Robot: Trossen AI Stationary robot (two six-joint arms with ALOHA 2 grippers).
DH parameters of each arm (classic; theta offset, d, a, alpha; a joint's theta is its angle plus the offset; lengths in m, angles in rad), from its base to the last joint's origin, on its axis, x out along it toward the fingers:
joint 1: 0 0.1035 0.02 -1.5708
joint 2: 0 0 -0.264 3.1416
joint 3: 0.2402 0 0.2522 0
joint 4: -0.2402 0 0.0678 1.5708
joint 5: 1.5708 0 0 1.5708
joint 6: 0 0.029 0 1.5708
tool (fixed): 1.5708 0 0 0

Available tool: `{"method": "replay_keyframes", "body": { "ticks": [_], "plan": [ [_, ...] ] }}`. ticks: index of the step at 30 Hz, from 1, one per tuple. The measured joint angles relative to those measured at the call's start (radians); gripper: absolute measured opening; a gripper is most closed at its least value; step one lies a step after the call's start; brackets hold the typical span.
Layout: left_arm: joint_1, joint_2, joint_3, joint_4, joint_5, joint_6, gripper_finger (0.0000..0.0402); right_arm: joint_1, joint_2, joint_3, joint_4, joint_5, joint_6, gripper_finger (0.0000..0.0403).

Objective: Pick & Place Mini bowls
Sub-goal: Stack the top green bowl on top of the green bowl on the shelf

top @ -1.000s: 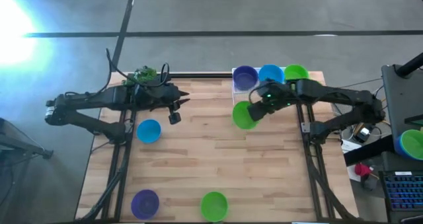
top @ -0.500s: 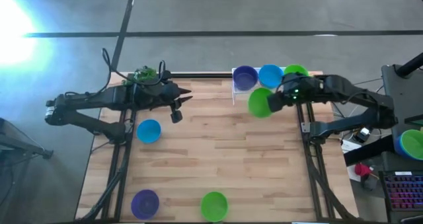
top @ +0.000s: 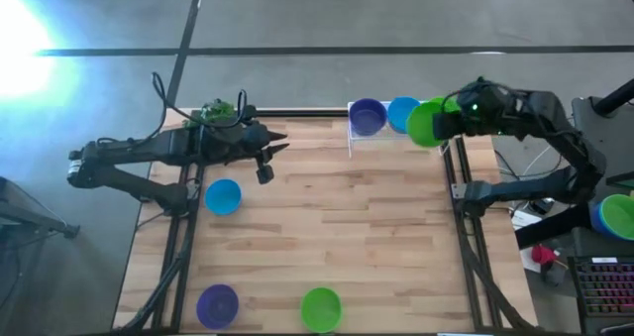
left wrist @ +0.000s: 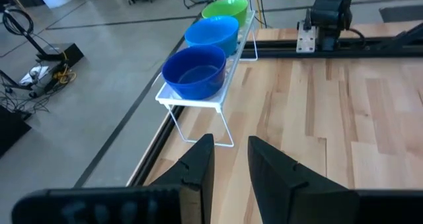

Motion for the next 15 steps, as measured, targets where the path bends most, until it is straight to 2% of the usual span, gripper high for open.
{"method": "replay_keyframes", "body": {
  "ticks": [9, 15],
  "plan": [
    [0.000, 0.000, 0.000, 0.059, 0.000, 0.002, 0.0087, -0.329, 0.019, 0.020, -0.024, 0.042, -0.268, 0.0008],
    [0.000, 0.000, 0.000, 0.106, -0.019, -0.016, 0.0087, -0.478, 0.070, 0.018, -0.024, 0.079, -0.426, 0.0008]
  ]
}}
